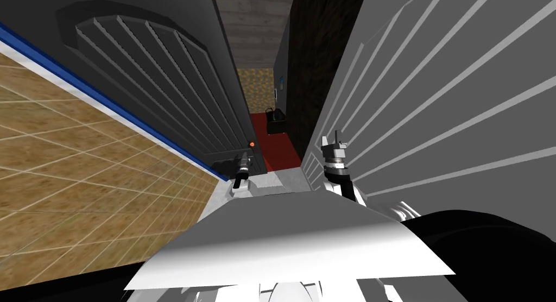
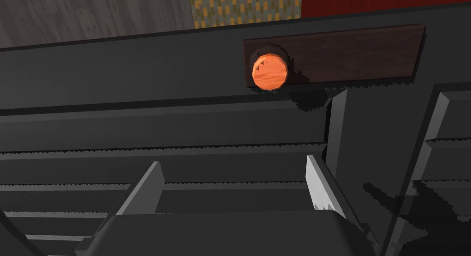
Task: Pull the door open
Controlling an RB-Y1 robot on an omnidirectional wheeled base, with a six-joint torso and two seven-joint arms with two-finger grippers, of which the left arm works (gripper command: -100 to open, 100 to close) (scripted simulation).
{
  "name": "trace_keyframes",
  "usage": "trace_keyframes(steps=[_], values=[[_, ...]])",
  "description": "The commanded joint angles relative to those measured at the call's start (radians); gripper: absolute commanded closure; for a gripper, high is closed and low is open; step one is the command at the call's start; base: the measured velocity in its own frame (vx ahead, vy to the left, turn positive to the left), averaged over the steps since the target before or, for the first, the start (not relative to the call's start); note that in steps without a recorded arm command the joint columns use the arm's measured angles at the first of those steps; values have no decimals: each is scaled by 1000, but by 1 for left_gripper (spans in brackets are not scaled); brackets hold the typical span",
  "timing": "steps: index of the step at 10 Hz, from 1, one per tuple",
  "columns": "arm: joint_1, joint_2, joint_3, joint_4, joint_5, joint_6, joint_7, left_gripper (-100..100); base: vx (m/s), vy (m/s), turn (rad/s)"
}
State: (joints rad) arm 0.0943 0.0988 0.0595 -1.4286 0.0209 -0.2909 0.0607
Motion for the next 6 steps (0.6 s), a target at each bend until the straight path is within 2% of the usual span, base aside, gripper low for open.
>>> trace_keyframes(steps=[1, 4, 5, 6], values=[[-15, 1, 3, 36, 4, 1, 4, -100, 127, 15, -38], [-32, 0, 6, 81, 9, 8, 10, -100, 118, 24, -27], [-28, 1, 5, 68, 8, 7, 9, -100, 67, 20, -11], [-32, 26, 22, 92, 19, -4, 25, -100, 132, -22, -150]])
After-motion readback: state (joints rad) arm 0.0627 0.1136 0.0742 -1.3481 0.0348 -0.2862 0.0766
